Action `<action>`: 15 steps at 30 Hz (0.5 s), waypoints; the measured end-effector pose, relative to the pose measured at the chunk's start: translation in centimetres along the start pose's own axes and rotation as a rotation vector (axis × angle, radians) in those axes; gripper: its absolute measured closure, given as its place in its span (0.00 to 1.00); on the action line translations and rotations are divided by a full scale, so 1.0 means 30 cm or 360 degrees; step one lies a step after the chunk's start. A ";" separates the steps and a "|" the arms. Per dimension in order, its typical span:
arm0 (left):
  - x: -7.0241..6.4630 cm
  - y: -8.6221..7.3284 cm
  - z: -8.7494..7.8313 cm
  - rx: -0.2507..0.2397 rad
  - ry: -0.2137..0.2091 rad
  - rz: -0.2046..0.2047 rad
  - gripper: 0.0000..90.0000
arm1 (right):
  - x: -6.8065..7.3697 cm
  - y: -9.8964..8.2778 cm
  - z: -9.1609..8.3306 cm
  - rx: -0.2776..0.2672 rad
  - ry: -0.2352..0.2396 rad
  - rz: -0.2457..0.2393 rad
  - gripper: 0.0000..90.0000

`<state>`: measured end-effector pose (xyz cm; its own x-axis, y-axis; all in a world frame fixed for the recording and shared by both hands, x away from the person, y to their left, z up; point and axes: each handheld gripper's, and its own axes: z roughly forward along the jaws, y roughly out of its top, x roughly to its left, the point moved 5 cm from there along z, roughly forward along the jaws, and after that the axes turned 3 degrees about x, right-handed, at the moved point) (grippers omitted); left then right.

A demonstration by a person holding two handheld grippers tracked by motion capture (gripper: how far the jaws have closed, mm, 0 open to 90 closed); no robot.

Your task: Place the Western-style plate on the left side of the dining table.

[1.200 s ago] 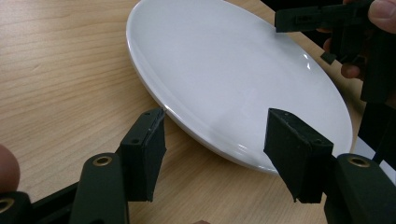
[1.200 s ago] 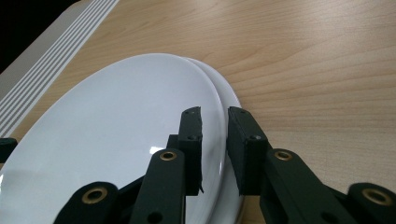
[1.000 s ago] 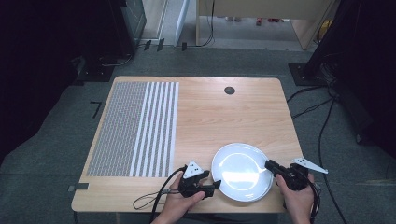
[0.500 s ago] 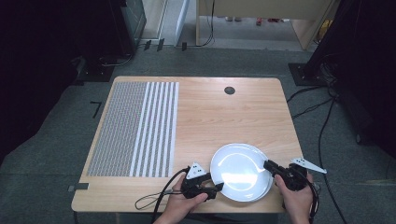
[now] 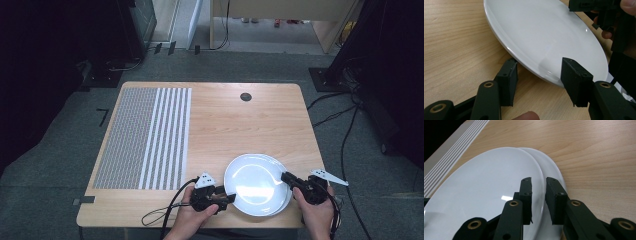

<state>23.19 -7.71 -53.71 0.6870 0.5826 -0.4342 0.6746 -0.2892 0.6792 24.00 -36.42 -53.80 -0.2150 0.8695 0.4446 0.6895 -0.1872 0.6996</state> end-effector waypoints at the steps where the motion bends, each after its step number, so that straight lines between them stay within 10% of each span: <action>1: 0.003 0.001 -0.003 0.0002 -0.0009 -0.0020 0.53 | 0.001 0.000 0.000 0.0002 0.0002 0.0000 0.85; 15: 0.044 0.010 -0.055 -0.0034 -0.0055 -0.0084 0.56 | 0.009 0.001 0.001 -0.0003 0.0044 0.0021 0.87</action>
<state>23.84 -5.78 -53.11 0.6599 0.5698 -0.4897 0.7043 -0.2423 0.6672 23.99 -36.18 -53.68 -0.2247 0.8541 0.4691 0.6910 -0.1998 0.6947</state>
